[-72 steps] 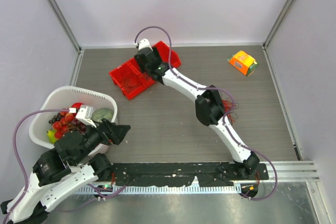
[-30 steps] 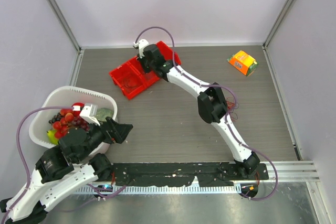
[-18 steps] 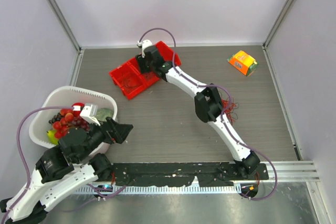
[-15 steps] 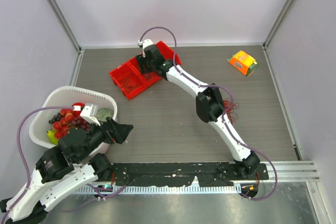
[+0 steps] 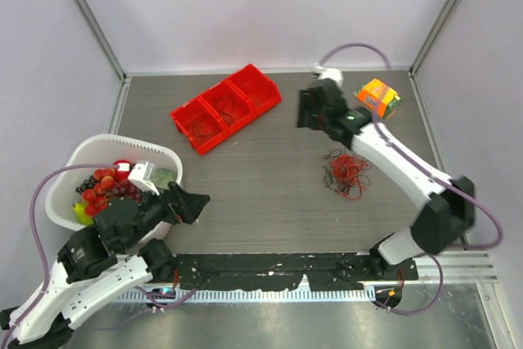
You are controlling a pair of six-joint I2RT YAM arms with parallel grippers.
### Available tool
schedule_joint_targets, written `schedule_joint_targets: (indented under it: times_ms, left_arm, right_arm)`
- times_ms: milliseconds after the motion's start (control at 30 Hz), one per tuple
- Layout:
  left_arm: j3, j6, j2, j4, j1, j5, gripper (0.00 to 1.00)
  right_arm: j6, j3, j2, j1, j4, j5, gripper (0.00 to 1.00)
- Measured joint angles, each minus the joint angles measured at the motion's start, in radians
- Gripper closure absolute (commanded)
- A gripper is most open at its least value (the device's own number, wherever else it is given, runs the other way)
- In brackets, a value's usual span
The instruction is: Untangle the cables
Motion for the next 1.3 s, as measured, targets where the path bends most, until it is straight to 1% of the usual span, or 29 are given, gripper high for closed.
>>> schedule_joint_targets:
  times_ms: [100, 200, 300, 333, 400, 467, 533, 600, 667, 767, 867, 967, 1000, 1033, 1067, 1133, 1200, 1300]
  left_arm:
    - [0.000, -0.003, 0.042, 0.002, 0.000, 0.011, 0.08]
    - [-0.010, -0.005, 0.095, 0.021, 0.000, 0.027, 0.08]
    - [-0.021, -0.011, 0.173, 0.049, 0.000, 0.055, 0.08]
    - [-0.023, -0.014, 0.206, 0.061, 0.000, 0.071, 0.09]
    - [-0.032, -0.024, 0.267, 0.093, 0.000, 0.106, 0.09]
    - [-0.046, -0.037, 0.318, 0.128, 0.000, 0.143, 0.09]
    - [-0.065, -0.052, 0.354, 0.162, 0.000, 0.178, 0.11]
    - [-0.087, -0.064, 0.378, 0.198, 0.000, 0.205, 0.12]
    - [-0.107, -0.073, 0.399, 0.229, 0.000, 0.223, 0.18]
    - [-0.135, -0.088, 0.433, 0.276, 0.000, 0.246, 0.25]
    - [-0.150, -0.090, 0.477, 0.326, 0.000, 0.260, 0.33]
    - [-0.160, -0.090, 0.542, 0.378, 0.000, 0.282, 0.37]
    - [-0.164, -0.090, 0.569, 0.399, 0.000, 0.291, 0.37]
    - [-0.168, -0.090, 0.591, 0.414, 0.000, 0.298, 0.34]
    - [-0.170, -0.090, 0.620, 0.428, 0.000, 0.305, 0.27]
    - [-0.171, -0.088, 0.681, 0.460, 0.000, 0.318, 0.25]
    - [-0.170, -0.087, 0.740, 0.492, 0.000, 0.326, 0.28]
    - [-0.169, -0.082, 0.833, 0.529, 0.000, 0.334, 0.40]
  right_arm:
    - [0.078, -0.251, -0.205, -0.146, 0.002, 0.018, 0.30]
    - [0.133, -0.459, -0.309, -0.314, 0.012, 0.016, 0.31]
    - [0.153, -0.582, -0.319, -0.420, 0.010, -0.019, 0.34]
    - [0.156, -0.608, -0.311, -0.444, 0.007, -0.034, 0.42]
    - [0.154, -0.634, -0.287, -0.470, 0.011, -0.070, 0.48]
    - [0.156, -0.650, -0.262, -0.472, 0.034, -0.125, 0.50]
    - [0.156, -0.676, -0.242, -0.454, 0.076, -0.183, 0.51]
    - [0.156, -0.713, -0.241, -0.402, 0.113, -0.221, 0.52]
    - [0.158, -0.742, -0.241, -0.325, 0.137, -0.251, 0.53]
    - [0.166, -0.789, -0.249, -0.159, 0.195, -0.307, 0.53]
    - [0.196, -0.841, -0.280, 0.033, 0.262, -0.357, 0.53]
    - [0.232, -0.879, -0.317, 0.156, 0.312, -0.402, 0.52]
    - [0.241, -0.888, -0.328, 0.181, 0.324, -0.412, 0.51]
    - [0.249, -0.894, -0.337, 0.195, 0.335, -0.417, 0.50]
    - [0.254, -0.900, -0.346, 0.204, 0.342, -0.421, 0.50]
    - [0.259, -0.902, -0.364, 0.207, 0.346, -0.422, 0.48]
    - [0.260, -0.902, -0.387, 0.208, 0.347, -0.422, 0.47]
    - [0.257, -0.902, -0.425, 0.208, 0.344, -0.421, 0.46]
